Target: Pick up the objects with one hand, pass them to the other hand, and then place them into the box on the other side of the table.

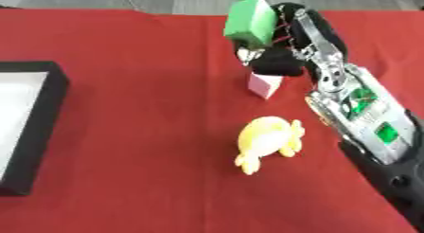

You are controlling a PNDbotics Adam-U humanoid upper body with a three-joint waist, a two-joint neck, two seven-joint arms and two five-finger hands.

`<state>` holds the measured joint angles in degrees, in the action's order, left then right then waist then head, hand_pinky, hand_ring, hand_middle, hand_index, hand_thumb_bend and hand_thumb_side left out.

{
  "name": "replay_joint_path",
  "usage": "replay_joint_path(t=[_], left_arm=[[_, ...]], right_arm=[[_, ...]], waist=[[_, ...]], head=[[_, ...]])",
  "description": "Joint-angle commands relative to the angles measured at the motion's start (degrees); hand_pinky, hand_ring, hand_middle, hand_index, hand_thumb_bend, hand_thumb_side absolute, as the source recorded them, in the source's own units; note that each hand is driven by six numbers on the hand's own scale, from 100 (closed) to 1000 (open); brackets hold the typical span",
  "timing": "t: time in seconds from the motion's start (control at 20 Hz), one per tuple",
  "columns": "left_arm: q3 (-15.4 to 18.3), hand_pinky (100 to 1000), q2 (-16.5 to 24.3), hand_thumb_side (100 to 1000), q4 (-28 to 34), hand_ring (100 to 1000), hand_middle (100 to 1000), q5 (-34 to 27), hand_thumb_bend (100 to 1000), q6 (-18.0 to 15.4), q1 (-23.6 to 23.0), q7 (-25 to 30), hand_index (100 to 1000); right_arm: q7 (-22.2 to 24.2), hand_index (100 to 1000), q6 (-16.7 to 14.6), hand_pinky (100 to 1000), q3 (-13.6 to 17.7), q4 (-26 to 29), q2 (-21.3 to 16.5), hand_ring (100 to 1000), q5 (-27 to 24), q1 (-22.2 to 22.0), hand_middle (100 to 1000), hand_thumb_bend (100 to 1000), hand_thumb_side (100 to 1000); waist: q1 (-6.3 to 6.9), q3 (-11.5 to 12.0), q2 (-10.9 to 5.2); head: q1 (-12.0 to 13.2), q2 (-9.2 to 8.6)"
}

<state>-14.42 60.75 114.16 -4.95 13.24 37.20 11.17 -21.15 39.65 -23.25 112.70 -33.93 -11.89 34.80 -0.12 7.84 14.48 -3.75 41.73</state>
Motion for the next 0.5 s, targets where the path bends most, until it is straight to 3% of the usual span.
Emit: replay_joint_path(t=[0.05,0.45,0.5], left_arm=[[-2.0,797,1.7,250,0.4,860,717,3.9,100,0.8,2.5,4.4,820],[-7.6,805,-0.5,244,0.4,866,739,11.3,100,2.8,6.9,10.9,836],[-8.5,806,-0.8,196,0.4,867,743,12.0,100,3.3,7.5,11.4,838]], right_arm=[[1.4,526,0.8,757,-0.8,1.3,-0.4,669,1.9,1.3,562,100,100],[3.9,528,3.7,761,-2.5,1.9,0.0,671,5.1,2.8,562,100,100],[4.1,529,4.0,762,-2.9,1.9,0.1,671,5.6,3.0,562,100,100]], waist=[[1.03,0.2,-2.10],[0.95,0.5,-2.26],[0.94,0.6,-2.33]], head=[[-0.1,0.32],[-0.5,0.65],[-0.5,0.70]])
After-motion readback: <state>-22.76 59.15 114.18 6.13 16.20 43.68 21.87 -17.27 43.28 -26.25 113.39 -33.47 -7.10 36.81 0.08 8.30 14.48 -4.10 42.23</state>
